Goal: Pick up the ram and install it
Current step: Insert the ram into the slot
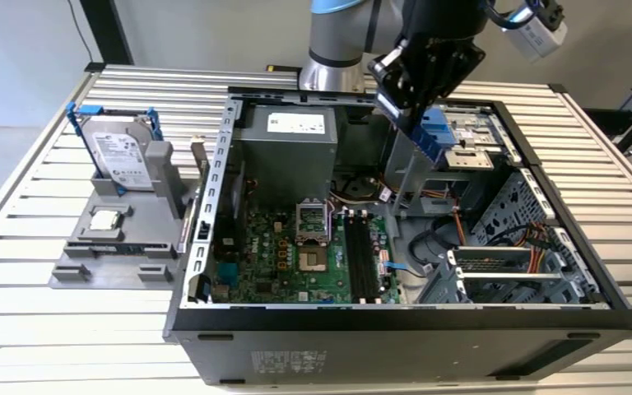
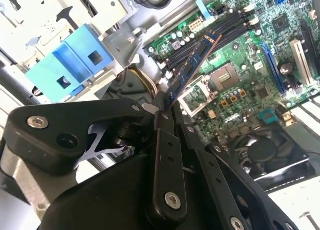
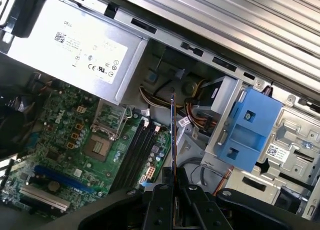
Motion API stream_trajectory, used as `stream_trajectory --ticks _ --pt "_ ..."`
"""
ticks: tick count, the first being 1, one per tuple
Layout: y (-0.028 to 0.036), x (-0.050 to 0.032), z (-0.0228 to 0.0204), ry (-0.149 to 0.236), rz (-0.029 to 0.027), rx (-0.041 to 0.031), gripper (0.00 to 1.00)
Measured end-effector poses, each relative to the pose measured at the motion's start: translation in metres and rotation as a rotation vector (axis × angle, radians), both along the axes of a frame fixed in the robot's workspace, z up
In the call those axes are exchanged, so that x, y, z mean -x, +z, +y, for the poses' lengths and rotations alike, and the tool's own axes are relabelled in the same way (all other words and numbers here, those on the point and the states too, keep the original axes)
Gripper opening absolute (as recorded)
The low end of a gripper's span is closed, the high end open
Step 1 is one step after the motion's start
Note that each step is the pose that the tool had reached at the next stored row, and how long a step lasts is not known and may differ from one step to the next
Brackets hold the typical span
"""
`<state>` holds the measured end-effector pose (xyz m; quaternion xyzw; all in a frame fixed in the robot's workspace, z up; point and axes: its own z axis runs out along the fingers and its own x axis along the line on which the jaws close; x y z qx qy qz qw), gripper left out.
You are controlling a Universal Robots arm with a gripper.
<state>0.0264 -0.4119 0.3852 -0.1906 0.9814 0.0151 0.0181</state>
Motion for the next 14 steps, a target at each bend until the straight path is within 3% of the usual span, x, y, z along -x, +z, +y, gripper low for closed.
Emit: stream_trajectory --ticks 14 --pt "0.0000 0.0000 0.0000 -0.131 0.0000 0.0000 0.00"
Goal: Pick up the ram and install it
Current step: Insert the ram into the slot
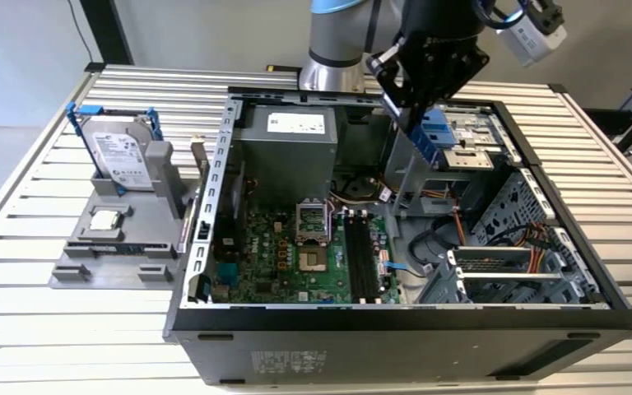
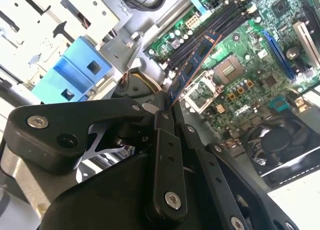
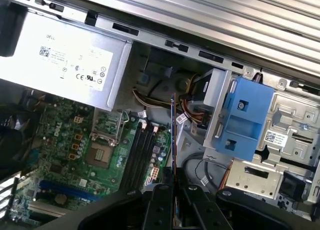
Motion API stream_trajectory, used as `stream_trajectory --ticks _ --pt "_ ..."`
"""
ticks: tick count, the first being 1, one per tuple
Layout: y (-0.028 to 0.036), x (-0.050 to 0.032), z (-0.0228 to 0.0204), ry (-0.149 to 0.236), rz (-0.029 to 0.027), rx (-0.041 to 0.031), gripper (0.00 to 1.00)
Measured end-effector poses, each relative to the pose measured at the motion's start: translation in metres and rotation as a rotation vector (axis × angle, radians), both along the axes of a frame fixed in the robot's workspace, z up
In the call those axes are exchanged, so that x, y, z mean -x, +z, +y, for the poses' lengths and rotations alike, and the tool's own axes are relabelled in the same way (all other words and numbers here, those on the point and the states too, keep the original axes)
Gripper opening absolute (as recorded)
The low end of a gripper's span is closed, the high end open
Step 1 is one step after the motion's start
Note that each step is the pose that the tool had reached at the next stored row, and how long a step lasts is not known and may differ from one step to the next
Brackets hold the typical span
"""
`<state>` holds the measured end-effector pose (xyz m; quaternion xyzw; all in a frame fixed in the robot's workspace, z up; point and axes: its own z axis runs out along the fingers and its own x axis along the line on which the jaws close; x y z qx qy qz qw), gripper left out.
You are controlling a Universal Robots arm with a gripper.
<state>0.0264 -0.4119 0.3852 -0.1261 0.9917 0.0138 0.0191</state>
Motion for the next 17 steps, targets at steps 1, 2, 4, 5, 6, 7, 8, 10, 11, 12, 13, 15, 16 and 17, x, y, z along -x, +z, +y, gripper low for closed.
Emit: stream_trajectory --ticks 1,2,4,5,6,7,8,10,11,12,13,15,16,17 --pt "0.0000 0.0000 0.0000 -0.010 0.0000 0.0000 0.00" --pt "0.0000 0.0000 0.0000 -0.014 0.0000 0.0000 0.00" --pt "0.0000 0.0000 0.0000 -0.021 0.0000 0.0000 0.00" --pt "0.0000 0.0000 0.0000 -0.025 0.0000 0.0000 0.00" --pt "0.0000 0.0000 0.0000 -0.029 0.0000 0.0001 0.00" --pt "0.0000 0.0000 0.0000 -0.033 0.0000 0.0000 0.00" --pt "0.0000 0.0000 0.0000 -0.037 0.0000 0.0000 0.00" --pt "0.0000 0.0000 0.0000 -0.039 0.0000 0.0001 0.00" --pt "0.0000 0.0000 0.0000 -0.039 0.0000 0.0001 0.00" --pt "0.0000 0.0000 0.0000 -0.039 0.0000 0.0001 0.00" --pt "0.0000 0.0000 0.0000 -0.039 0.0000 0.0001 0.00" --pt "0.0000 0.0000 0.0000 -0.039 0.0000 0.0001 0.00" --pt "0.0000 0.0000 0.0000 -0.039 -0.0001 0.0001 0.00" --pt "0.0000 0.0000 0.0000 -0.039 -0.0001 0.0001 0.00"
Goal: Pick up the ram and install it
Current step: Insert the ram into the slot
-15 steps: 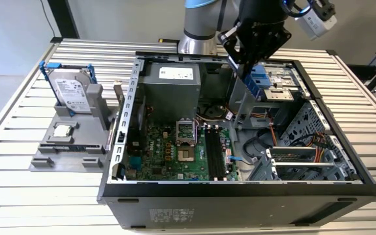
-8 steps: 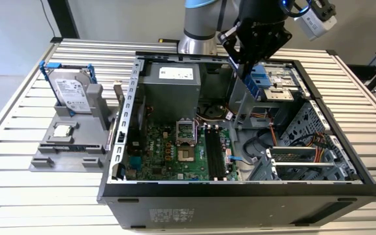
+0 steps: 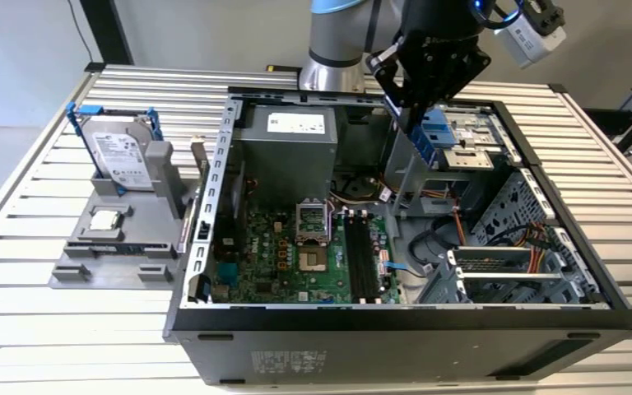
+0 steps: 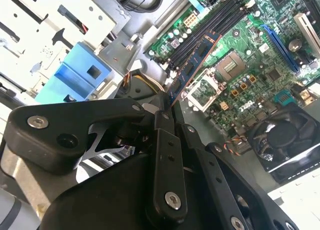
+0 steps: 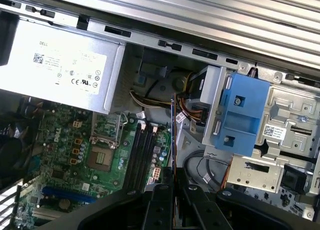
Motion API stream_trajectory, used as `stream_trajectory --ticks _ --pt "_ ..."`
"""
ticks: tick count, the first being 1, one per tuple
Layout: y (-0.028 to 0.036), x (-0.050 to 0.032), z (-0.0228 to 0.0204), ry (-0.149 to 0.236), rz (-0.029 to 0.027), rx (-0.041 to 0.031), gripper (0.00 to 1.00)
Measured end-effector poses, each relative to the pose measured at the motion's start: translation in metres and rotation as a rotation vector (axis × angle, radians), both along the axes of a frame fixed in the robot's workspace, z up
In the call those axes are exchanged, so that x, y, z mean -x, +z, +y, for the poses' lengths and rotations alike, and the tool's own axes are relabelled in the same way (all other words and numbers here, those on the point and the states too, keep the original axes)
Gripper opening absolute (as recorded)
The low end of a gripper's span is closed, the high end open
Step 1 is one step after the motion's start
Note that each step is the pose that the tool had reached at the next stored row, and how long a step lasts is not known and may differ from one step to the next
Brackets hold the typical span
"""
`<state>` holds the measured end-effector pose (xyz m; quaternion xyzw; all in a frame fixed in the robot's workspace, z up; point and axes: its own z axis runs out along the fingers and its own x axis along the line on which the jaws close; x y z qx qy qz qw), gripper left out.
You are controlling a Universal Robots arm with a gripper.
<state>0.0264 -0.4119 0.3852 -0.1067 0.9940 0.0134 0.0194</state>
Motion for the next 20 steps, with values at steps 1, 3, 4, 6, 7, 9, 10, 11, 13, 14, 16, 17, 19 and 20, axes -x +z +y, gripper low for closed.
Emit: stream_trajectory --ticks 1,3,4,6,7,9,10,11,13,14,16,17,19,20 --pt "0.0000 0.0000 0.0000 0.000 0.0000 0.0000 0.00" --pt "-0.0011 0.0000 0.0001 0.000 0.0000 0.0000 0.00" --pt "-0.0021 0.0000 0.0000 0.000 0.0001 0.0000 0.00" --pt "-0.0043 0.0000 0.0000 0.000 0.0001 0.0002 0.00" --pt "-0.0054 0.0000 0.0000 0.000 0.0001 0.0005 0.00" --pt "-0.0079 0.0000 0.0000 0.000 0.0002 0.0009 0.00" --pt "-0.0092 0.0000 0.0000 0.000 0.0006 0.0008 0.00" --pt "-0.0104 0.0000 -0.0001 -0.001 0.0011 0.0009 0.00" --pt "-0.0127 0.0000 -0.0011 -0.001 0.0022 0.0008 0.00" --pt "-0.0136 -0.0001 -0.0021 -0.001 0.0032 0.0010 0.00" --pt "-0.0152 -0.0003 -0.0052 -0.002 0.0047 0.0010 0.00" --pt "-0.0161 -0.0004 -0.0071 -0.003 0.0051 0.0008 0.00" --pt "-0.0173 -0.0003 -0.0105 -0.005 0.0057 0.0009 0.00" --pt "-0.0181 -0.0003 -0.0121 -0.009 0.0059 0.0010 0.00"
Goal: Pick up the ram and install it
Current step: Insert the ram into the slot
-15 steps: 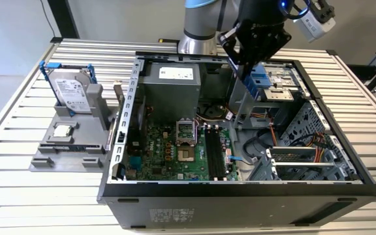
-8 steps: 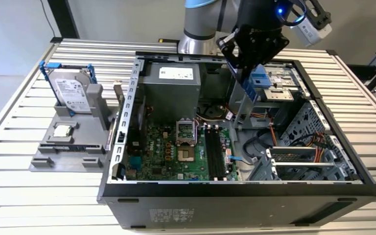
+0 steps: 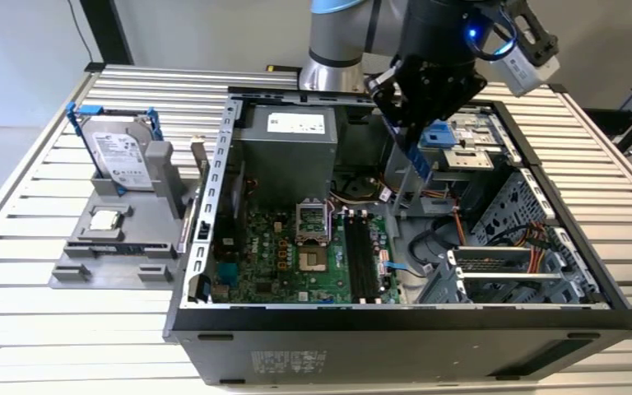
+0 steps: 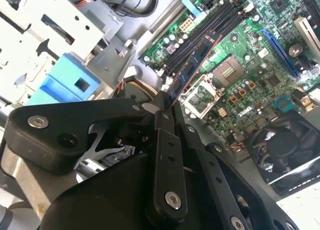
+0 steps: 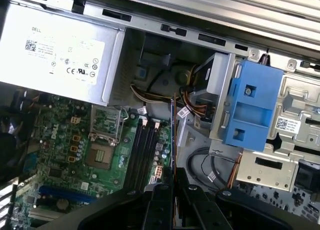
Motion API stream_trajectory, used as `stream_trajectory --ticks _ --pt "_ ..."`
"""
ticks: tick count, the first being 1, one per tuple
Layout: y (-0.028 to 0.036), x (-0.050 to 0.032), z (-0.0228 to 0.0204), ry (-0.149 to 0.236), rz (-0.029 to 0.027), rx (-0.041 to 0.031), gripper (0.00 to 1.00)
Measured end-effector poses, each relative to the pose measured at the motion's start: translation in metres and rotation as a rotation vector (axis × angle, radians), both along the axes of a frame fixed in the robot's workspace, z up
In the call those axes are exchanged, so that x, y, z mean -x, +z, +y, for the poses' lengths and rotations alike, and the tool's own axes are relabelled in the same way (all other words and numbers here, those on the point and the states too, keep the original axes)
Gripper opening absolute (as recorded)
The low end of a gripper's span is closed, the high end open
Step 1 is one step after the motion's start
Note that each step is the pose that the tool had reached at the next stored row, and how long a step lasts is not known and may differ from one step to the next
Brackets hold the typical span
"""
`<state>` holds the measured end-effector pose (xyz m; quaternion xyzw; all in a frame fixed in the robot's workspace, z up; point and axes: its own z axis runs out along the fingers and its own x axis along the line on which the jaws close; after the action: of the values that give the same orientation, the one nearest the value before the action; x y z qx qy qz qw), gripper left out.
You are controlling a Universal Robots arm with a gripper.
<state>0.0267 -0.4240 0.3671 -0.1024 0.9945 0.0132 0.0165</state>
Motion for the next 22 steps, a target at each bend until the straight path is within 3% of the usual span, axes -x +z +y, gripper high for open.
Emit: stream_trajectory --ticks 8,22 --pt "-0.0068 -0.0001 -0.0024 -0.059 -0.0001 0.0006 0.00" --pt "-0.0211 0.0000 -0.0024 -0.060 0.0066 0.0049 0.00"
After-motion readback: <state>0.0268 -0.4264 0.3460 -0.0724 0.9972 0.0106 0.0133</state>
